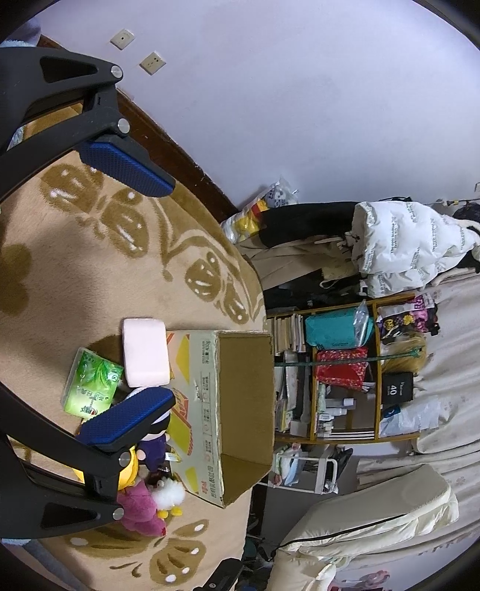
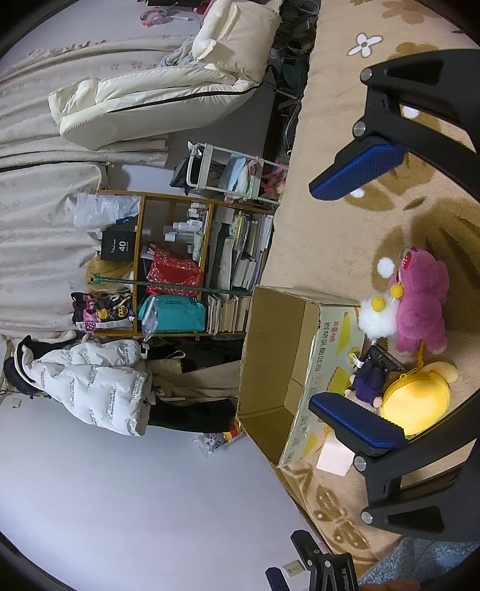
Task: Organize soft objects
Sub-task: 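Close left gripper on green tissue pack while right grips white fluffy keychain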
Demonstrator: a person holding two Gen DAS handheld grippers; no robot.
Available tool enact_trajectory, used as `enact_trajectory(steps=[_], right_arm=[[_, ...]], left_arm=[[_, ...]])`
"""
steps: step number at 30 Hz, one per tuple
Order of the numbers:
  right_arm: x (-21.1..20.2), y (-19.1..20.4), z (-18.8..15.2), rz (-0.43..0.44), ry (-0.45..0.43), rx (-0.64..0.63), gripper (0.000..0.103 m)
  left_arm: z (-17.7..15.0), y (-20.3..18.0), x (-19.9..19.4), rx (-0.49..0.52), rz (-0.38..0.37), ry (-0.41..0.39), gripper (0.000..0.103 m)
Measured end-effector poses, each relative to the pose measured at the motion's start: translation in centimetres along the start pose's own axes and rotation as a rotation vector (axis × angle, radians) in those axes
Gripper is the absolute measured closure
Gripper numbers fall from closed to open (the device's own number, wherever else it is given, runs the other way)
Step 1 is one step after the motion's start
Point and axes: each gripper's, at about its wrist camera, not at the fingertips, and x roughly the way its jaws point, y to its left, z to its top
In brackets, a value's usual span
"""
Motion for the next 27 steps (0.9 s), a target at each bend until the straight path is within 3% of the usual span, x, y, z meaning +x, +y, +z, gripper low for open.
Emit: enact_trajectory(steps=[10,20,27], right_arm=[[1.2,-1.2,0.2,0.058,0.05,0.046,0.0],[6.0,-1.4,-0.8,0.101,0.246,0.079,0.0],[8.2,-1.5,-1.9,0.096,0.331,0.093,0.0]], left_arm=[[0.0,-1.5,2.8,0.03,-0.039,0.102,0.001],[-1.1,-3.3,5.2,0.068,-0.099,0.216,0.001],[-1.9,-4.2,6.7,0.086,-0.123,0.283,0.001]])
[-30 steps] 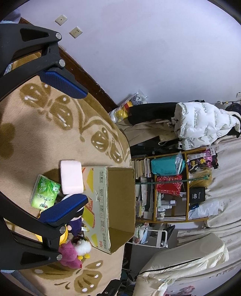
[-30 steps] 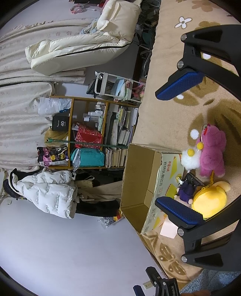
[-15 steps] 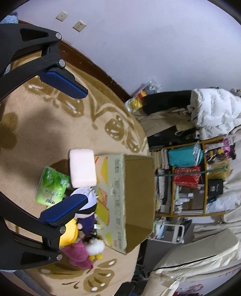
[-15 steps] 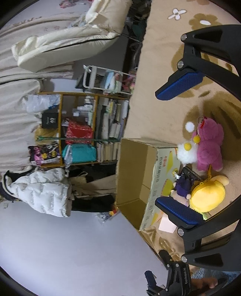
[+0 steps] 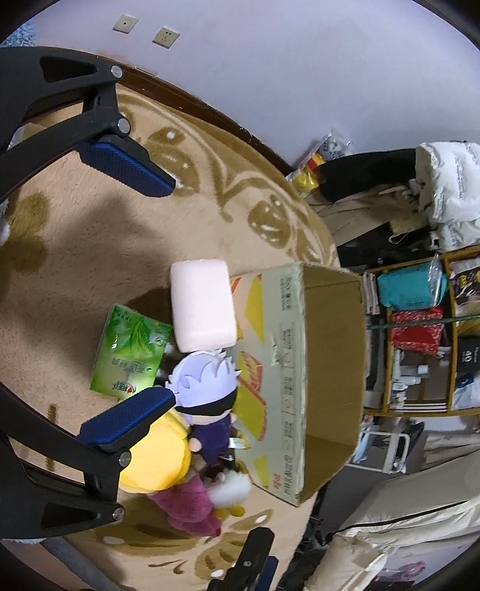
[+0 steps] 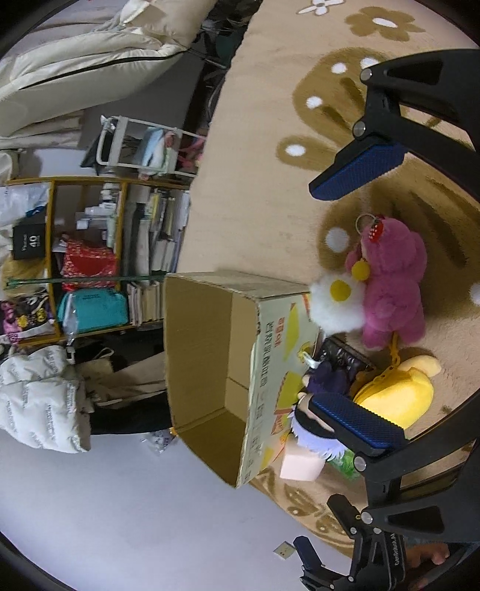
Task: Organize soft objects
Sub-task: 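Close left gripper on green tissue pack while right grips white fluffy keychain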
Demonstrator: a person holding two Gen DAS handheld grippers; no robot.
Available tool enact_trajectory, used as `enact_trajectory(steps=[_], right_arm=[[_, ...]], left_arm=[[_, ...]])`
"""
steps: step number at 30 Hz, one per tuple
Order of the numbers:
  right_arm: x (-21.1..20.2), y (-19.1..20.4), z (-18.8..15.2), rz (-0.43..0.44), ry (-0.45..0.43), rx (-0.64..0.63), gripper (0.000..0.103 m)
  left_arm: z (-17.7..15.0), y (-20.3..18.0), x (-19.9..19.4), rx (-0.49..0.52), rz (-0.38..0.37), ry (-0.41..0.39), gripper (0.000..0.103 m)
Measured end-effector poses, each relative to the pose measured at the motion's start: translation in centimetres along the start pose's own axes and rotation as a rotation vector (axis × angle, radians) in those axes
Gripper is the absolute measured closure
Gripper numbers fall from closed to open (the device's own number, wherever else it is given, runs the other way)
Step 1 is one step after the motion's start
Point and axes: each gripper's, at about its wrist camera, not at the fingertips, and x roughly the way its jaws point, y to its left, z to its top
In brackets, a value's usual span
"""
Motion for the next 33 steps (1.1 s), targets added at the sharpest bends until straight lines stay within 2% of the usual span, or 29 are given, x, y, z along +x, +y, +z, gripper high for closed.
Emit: enact_trajectory(steps=[14,17,20,23,27,33], right_arm=[[4.4,0.2,-0.6,-0.019,0.12,-0.029,0.0],[5.3,0.1,-0.8,-0.016,0.152,-0.028,0.003],[6.0,-0.2,-1.0,-0.005,0.176,-0.011,0.012],[6.9,-0.5,-1.3,0.009,0.209,0.012,0.015],[8.1,-0.4,-1.8,0.029,0.242,0.014,0.026],[9.4,-0.1,-2.2,0.007,0.259,0.001,0.026]], left_arm=[[-1.0,-2.4,3.0,0.063,-0.062,0.135,0.001],[-1.3,-2.6,3.7,0.066,-0.057,0.168,0.001],[-1.7,-2.8,4.4,0.08,-0.056,0.201,0.001],[-2.0,-3.4,5.0,0.104,-0.067,0.219,0.001],[-2.3,-4.2,5.6,0.131,-0.069,0.237,0.001],[-2.5,-4.1,6.8,0.127,-0.058,0.274,0.001]])
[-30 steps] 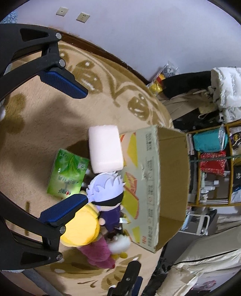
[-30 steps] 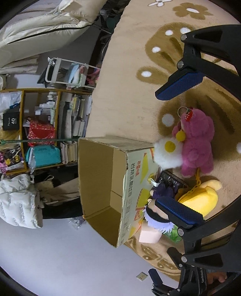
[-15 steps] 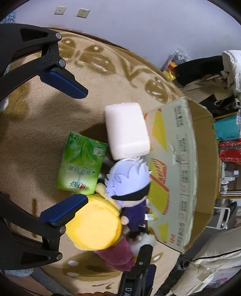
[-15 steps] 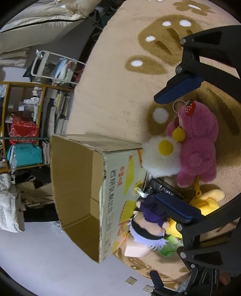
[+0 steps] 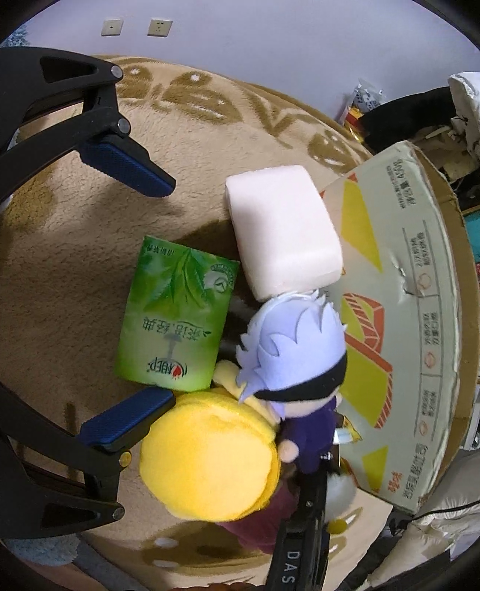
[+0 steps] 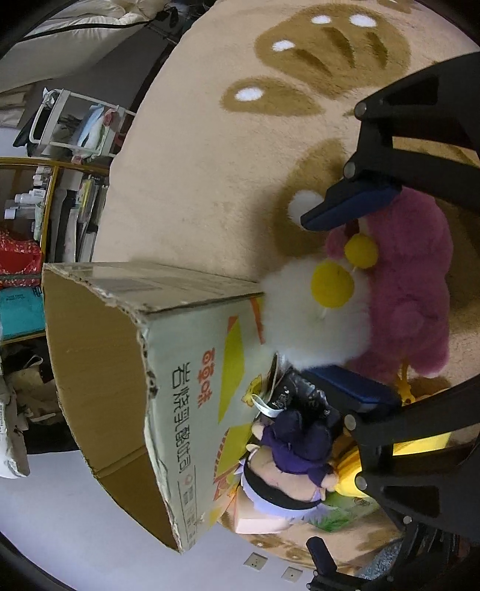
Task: Organize soft objects
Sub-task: 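Close left gripper on green tissue pack while right grips white fluffy keychain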
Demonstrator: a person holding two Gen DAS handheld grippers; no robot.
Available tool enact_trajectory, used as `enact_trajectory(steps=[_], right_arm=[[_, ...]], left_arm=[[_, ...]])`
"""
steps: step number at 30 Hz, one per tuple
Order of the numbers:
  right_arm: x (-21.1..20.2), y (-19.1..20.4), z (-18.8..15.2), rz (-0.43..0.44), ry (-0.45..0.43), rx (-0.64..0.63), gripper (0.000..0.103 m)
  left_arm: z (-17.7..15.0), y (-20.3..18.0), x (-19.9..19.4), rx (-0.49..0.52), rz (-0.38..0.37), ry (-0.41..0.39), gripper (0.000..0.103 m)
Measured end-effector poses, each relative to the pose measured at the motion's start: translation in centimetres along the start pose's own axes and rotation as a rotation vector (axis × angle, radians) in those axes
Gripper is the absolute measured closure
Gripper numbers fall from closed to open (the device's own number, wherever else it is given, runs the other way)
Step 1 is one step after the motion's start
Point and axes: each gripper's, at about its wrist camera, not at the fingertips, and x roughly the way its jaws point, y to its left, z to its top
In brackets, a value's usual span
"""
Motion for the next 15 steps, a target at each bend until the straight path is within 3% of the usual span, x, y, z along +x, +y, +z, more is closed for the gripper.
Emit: enact_trajectory(steps=[4,6,11,15], right_arm=[[0.8,-0.3,0.3,0.028,0.015,0.03,0.027],[1.1,-0.1,0.3,0.009,0.013,0.012,0.038],[1.3,0.0,0.4,0.005,0.017,0.01,0.04],[1.4,-0.2,0.5,0.03,0.014,0.032,0.051]], left_arm=[[0.2,0.5,0.9,-0.001,0.0,0.019,0.001],[0.2,0.4,1.2,0.01,0.017,0.03,0.001],[0.3,0.4,1.7,0.01,0.032,0.04,0.001],[0.4,0.6,1.8,-0.01,0.034,0.05,0.001]])
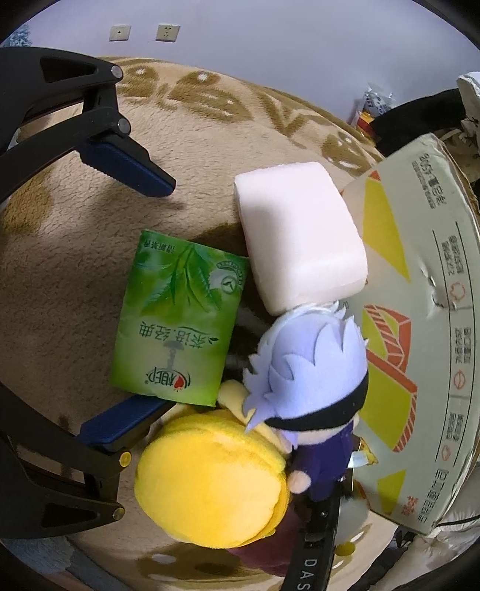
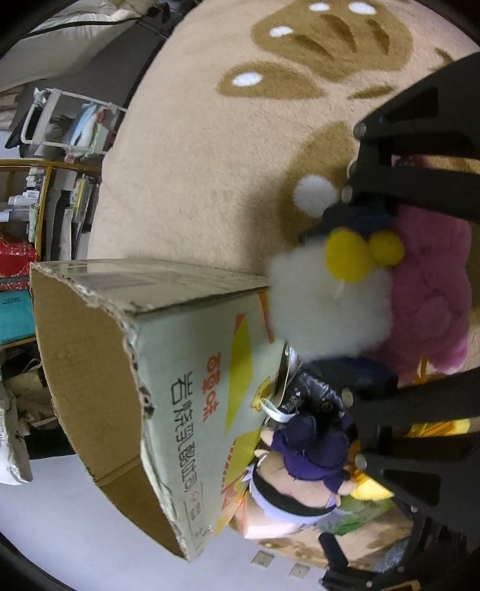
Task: Organize soft objects
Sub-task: 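Close left gripper on green tissue pack while right grips white fluffy keychain, then lift green tissue pack with left gripper into box while right carries keychain there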
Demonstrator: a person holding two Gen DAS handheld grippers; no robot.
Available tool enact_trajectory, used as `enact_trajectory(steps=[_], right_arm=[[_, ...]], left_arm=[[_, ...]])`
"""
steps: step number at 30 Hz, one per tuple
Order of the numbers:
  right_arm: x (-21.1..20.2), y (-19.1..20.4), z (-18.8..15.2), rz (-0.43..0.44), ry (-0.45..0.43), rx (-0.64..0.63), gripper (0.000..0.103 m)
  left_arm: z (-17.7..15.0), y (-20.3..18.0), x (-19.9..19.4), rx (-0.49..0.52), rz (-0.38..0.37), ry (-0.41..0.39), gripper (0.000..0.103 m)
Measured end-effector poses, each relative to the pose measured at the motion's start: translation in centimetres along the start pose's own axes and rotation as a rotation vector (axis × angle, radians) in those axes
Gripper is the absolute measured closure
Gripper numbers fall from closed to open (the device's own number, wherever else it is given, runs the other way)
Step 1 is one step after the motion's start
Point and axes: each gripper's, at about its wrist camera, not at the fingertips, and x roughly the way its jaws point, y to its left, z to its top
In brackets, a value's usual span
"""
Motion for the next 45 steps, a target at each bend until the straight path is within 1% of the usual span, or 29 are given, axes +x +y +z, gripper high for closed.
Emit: enact_trajectory(steps=[4,19,24,26,29,31,32,33,37,45], right_arm=[[0.0,-0.2,0.2,0.001,-0.003,0.006,0.051],[0.2,0.0,0.3,-0.013,0.0,-0.002,0.051],[0.1,-0.1,0.3,-0.009,-0.006,0.0,0.05],[0.1,0.0,0.4,-0.006,-0.009,-0.004,0.05],[-0.1,0.0,0.5,0.021,-0.022,-0.005,0.05],[-0.2,0.1,0.5,0.022,-0.026,-0.008,0.054],[-0.2,0.1,0.5,0.034,-0.027,-0.009,0.061],[-0.2,0.1,0.5,0.044,-0.027,-0.01,0.065],[-0.2,0.3,0.3,0.046,-0.029,-0.016,0.065],[-0.6,-0.1,0.0,0.063,-0.029,0.009,0.068]], left_arm=[[0.1,0.2,0.1,-0.007,0.018,-0.005,0.001],[-0.3,-0.5,-0.2,0.006,0.034,-0.012,0.004],[-0.3,-0.3,-0.1,0.001,0.02,-0.007,0.015],[-0.3,-0.2,-0.2,0.0,0.008,-0.008,0.024],[-0.3,0.0,-0.2,-0.001,-0.01,-0.009,0.028],[-0.3,0.1,-0.2,-0.004,-0.014,-0.013,0.028],[-0.3,0.1,-0.2,-0.006,-0.015,-0.015,0.028],[-0.3,0.2,-0.3,-0.01,-0.016,-0.016,0.028],[-0.3,0.6,-0.5,-0.017,-0.007,-0.022,0.028],[-0.4,1.2,-2.2,-0.04,0.003,-0.074,0.028]])
